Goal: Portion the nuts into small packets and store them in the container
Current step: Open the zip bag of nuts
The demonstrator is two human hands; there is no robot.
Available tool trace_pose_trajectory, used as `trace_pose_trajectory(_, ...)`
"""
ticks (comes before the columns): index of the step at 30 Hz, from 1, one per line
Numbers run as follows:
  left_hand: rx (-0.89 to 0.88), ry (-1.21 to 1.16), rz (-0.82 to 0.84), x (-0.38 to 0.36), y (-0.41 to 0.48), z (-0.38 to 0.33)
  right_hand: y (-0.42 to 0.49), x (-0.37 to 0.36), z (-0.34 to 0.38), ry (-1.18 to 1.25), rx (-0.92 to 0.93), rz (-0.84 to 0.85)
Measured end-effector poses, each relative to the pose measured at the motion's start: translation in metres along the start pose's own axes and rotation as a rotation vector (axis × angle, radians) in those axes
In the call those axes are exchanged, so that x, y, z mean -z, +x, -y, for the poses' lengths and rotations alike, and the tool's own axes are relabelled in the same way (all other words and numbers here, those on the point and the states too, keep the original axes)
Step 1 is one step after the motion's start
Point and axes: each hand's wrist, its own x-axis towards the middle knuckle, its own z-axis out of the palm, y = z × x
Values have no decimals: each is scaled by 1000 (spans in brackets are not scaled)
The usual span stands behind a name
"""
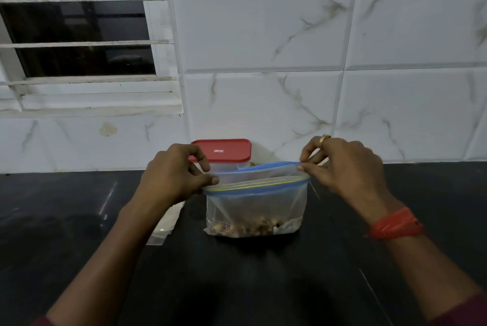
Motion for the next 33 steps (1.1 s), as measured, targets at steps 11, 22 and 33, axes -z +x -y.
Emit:
trace_pose_trajectory(11, -231, -9, 135, 25, -6, -1, 0, 5, -1, -123, 239, 85)
trace_pose_trajectory(22, -268, 227, 271, 18, -10, -10, -6, 11, 8, -194, 96, 239)
trace_pose_trajectory(33, -54, -52, 109, 11, -3, -1, -3, -2, 7, 248, -76, 216)
